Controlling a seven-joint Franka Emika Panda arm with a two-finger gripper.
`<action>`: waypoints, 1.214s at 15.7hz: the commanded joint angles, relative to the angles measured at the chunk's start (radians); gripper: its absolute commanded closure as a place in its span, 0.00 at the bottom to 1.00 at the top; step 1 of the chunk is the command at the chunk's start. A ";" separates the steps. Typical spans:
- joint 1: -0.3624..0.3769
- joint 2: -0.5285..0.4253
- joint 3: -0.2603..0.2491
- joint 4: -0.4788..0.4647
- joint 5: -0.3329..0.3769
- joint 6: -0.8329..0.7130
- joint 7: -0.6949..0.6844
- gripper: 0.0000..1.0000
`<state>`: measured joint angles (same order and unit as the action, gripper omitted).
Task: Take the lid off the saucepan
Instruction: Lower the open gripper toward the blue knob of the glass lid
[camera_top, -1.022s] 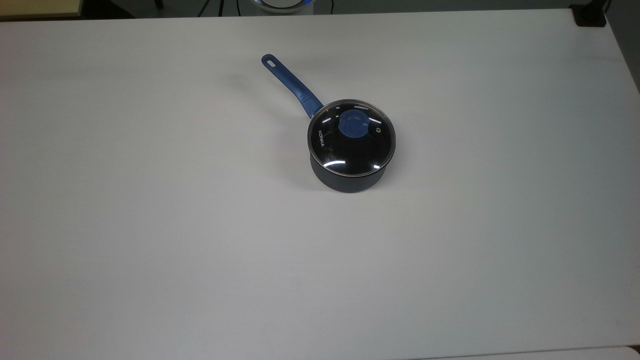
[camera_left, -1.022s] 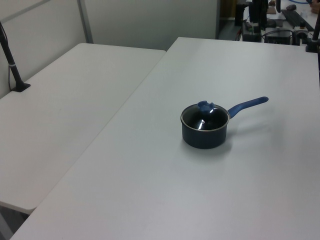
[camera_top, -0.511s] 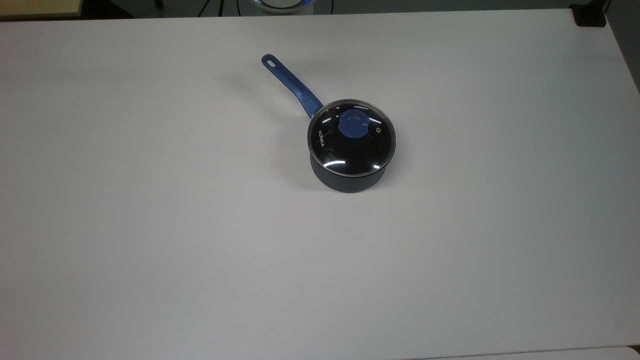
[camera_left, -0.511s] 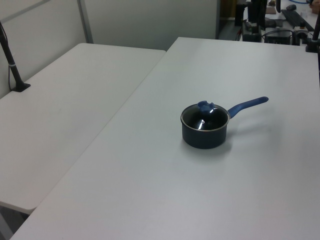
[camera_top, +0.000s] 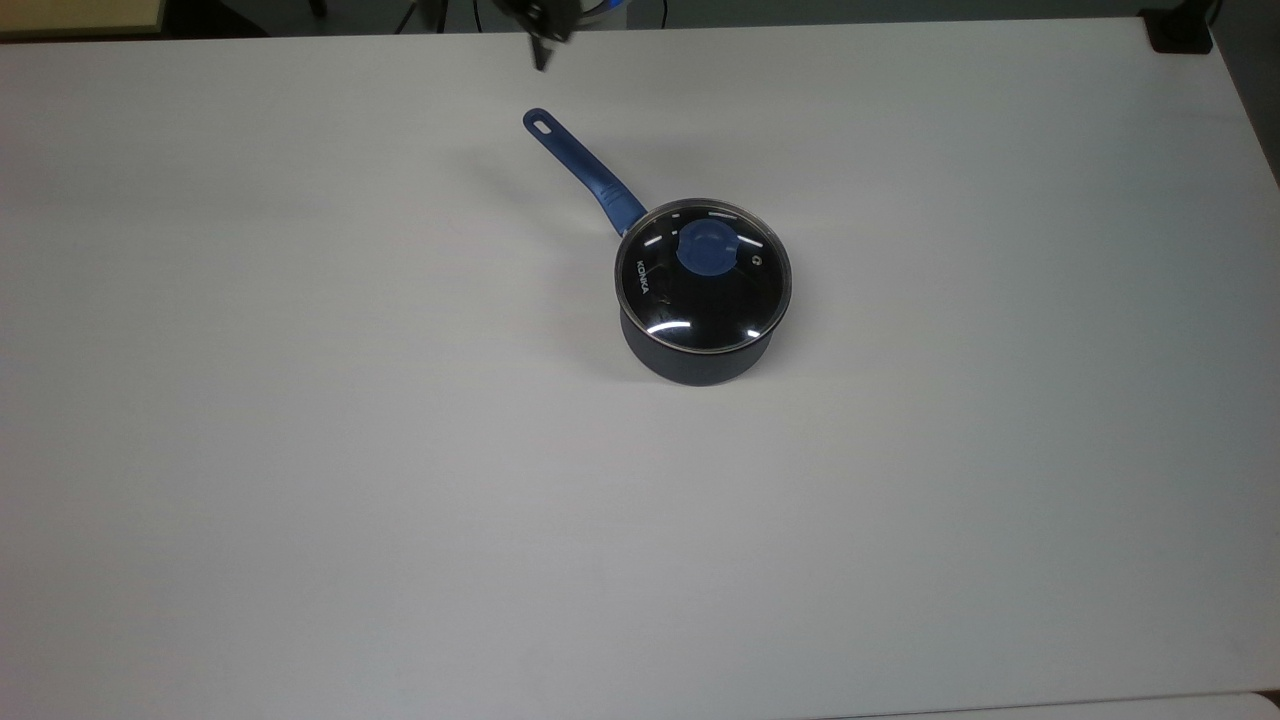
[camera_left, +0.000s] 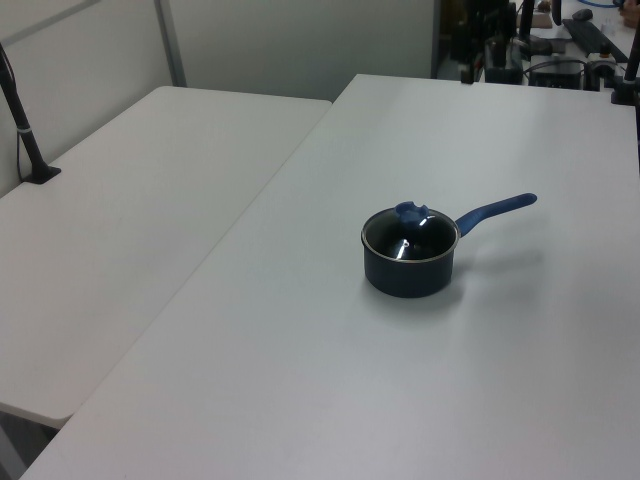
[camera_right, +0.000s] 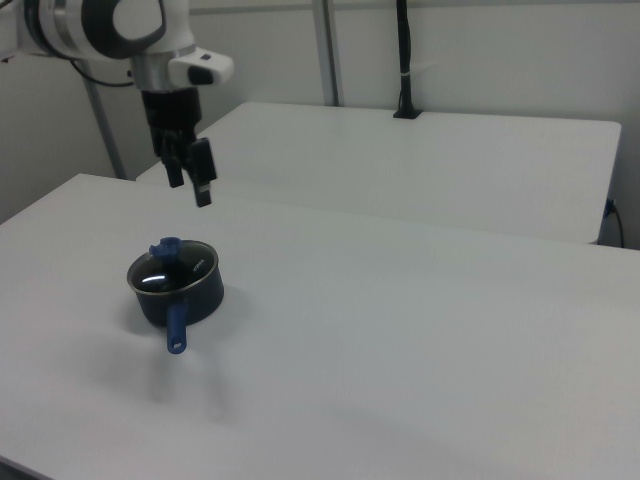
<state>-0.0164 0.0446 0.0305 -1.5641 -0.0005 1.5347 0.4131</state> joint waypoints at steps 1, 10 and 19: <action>0.000 -0.025 0.080 -0.121 0.016 0.114 0.192 0.00; 0.004 -0.008 0.186 -0.341 0.016 0.481 0.467 0.00; 0.047 0.104 0.189 -0.309 -0.009 0.524 0.498 0.00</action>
<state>0.0038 0.1060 0.2212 -1.8922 -0.0002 2.0265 0.9077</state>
